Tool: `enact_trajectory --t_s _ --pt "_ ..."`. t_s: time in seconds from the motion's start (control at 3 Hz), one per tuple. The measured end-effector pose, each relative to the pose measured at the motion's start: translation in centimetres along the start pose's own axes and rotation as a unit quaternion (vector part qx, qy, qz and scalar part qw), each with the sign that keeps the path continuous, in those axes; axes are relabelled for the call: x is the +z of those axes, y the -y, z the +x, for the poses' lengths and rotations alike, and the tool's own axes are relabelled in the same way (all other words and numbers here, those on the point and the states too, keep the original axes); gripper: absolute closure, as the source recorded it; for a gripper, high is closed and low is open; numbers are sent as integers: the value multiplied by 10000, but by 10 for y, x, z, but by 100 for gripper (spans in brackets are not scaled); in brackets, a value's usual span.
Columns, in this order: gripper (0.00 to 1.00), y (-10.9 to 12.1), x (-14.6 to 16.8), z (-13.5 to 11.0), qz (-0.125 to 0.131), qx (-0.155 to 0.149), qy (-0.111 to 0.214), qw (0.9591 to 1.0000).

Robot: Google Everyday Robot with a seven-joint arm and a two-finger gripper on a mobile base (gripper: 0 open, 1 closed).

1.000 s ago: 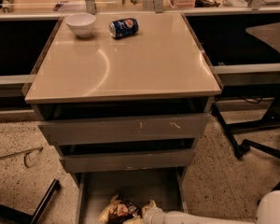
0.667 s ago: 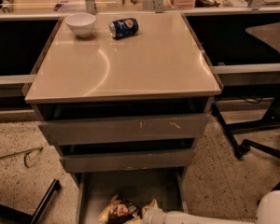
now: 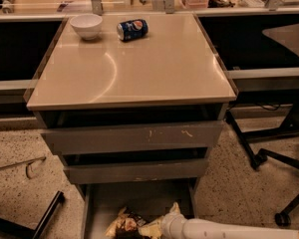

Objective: Place brown chip bag into bottom drawer

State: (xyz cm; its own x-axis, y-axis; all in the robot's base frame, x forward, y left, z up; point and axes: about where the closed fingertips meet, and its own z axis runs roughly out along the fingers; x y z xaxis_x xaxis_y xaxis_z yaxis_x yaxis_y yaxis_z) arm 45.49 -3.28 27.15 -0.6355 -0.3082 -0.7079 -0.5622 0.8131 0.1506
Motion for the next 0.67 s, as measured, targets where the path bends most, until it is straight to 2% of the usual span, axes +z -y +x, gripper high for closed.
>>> enact_trajectory --t_s 0.33,0.67 --pt "0 26 -50 -35 479 58 -23 9988" --pt "0 49 -109 -66 1060 230 -19 9941"
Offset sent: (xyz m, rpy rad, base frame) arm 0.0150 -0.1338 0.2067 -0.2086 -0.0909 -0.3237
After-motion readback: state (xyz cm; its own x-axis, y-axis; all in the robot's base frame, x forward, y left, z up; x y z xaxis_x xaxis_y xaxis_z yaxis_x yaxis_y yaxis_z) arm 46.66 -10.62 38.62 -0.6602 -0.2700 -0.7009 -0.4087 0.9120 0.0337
